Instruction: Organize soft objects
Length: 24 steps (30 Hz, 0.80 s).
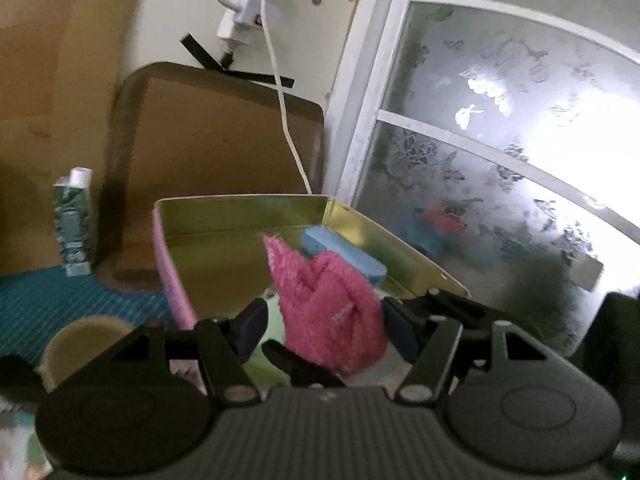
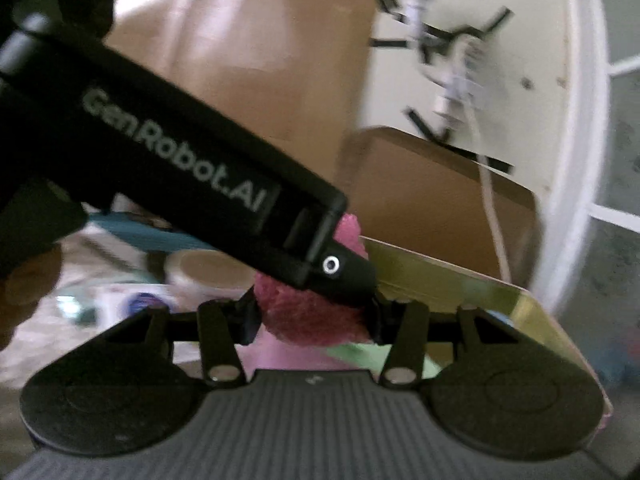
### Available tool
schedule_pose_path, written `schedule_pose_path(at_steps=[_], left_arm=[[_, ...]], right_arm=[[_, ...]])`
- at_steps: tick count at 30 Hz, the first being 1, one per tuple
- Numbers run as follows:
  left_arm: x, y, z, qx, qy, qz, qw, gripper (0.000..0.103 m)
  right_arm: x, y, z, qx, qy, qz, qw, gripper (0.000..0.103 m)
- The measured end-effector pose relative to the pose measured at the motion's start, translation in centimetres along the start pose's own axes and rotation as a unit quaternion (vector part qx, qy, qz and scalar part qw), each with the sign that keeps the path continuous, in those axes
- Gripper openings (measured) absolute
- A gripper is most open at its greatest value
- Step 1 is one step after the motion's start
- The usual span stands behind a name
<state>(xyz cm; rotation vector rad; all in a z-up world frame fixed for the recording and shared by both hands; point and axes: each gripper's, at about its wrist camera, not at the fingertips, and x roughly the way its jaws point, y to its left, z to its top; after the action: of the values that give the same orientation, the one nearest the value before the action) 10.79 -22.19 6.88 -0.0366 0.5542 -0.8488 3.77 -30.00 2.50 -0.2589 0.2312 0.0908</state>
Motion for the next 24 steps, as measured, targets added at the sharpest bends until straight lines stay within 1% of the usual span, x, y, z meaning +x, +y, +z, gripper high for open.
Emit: schedule_pose_path(at_steps=[2,3,4,5,6,7,8,9,10,12,14,15,16,17,18,19,21,22,24], left_arm=[[2.0,-0.1,0.8,-0.007,0.012,-0.002,0.9999,0.065],[3.0,-0.1,1.1,-0.008,0.021,0.002,0.9997,0.068],[3.8,-0.1,1.3,-0.009,0.027,0.012,0.9995,0.073],[4.5,-0.1,1.5,-0.011,0.033,0.024,0.9991,0.076],[4.6,0.0,1.4,-0.013,0.033,0.031,0.9989,0.079],[4.4,0.1,1.3,-0.015,0.03,0.035,0.9988,0.081],[3.8,0.2,1.1,-0.013,0.023,0.034,0.9991,0.083],[2.8,0.3,0.8,-0.007,0.01,0.037,0.9992,0.088],[1.9,0.4,0.6,-0.001,-0.001,0.045,0.999,0.09],[-0.6,1.0,-0.1,0.012,-0.025,0.06,0.9978,0.091],[-3.8,2.3,-1.3,0.014,-0.043,0.078,0.9959,0.093],[-5.3,3.2,-1.9,0.011,-0.048,0.09,0.9947,0.094],[-6.7,4.1,-2.6,0.007,-0.048,0.105,0.9933,0.094],[-8.2,5.3,-3.6,-0.001,-0.044,0.127,0.9909,0.094],[-9.3,6.3,-4.4,-0.008,-0.036,0.152,0.9877,0.094],[-10.3,7.4,-5.4,-0.015,-0.024,0.182,0.9828,0.093],[-12.2,9.6,-7.5,-0.032,0.0,0.237,0.9709,0.093],[-13.2,10.7,-8.4,-0.045,0.009,0.253,0.9665,0.093],[-14.9,12.7,-10.0,-0.074,0.02,0.266,0.9609,0.092]], right_arm=[[1.6,-1.3,0.0,0.016,0.008,-0.025,1.0,0.053],[2.1,-1.9,0.0,0.025,0.014,-0.037,0.999,0.053],[2.6,-2.5,0.0,0.034,0.024,-0.047,0.998,0.056],[3.4,-3.1,-0.1,0.042,0.041,-0.053,0.997,0.057],[4.1,-3.8,-0.2,0.051,0.055,-0.062,0.995,0.062],[4.2,-4.3,-0.4,0.063,0.058,-0.073,0.994,0.071],[4.1,-4.9,-0.5,0.077,0.058,-0.084,0.992,0.076],[3.8,-5.3,-0.7,0.086,0.055,-0.087,0.991,0.084],[3.4,-5.6,-0.9,0.094,0.051,-0.088,0.99,0.086],[2.4,-5.9,-1.2,0.109,0.041,-0.089,0.989,0.086],[1.2,-6.0,-1.2,0.128,0.017,-0.088,0.988,0.085],[0.4,-5.7,-0.9,0.139,-0.004,-0.082,0.987,0.083],[-0.4,-5.3,-0.7,0.148,-0.023,-0.076,0.986,0.079],[-1.4,-4.8,-0.4,0.154,-0.041,-0.063,0.985,0.075],[-1.9,-4.1,-0.2,0.156,-0.05,-0.047,0.985,0.067],[-2.4,-3.1,0.2,0.154,-0.056,-0.027,0.986,0.062],[-2.6,-0.7,0.7,0.139,-0.045,0.04,0.989,0.059],[-2.5,0.6,0.8,0.125,-0.034,0.07,0.989,0.059],[-2.0,3.8,0.7,0.082,-0.009,0.123,0.989,0.059]])
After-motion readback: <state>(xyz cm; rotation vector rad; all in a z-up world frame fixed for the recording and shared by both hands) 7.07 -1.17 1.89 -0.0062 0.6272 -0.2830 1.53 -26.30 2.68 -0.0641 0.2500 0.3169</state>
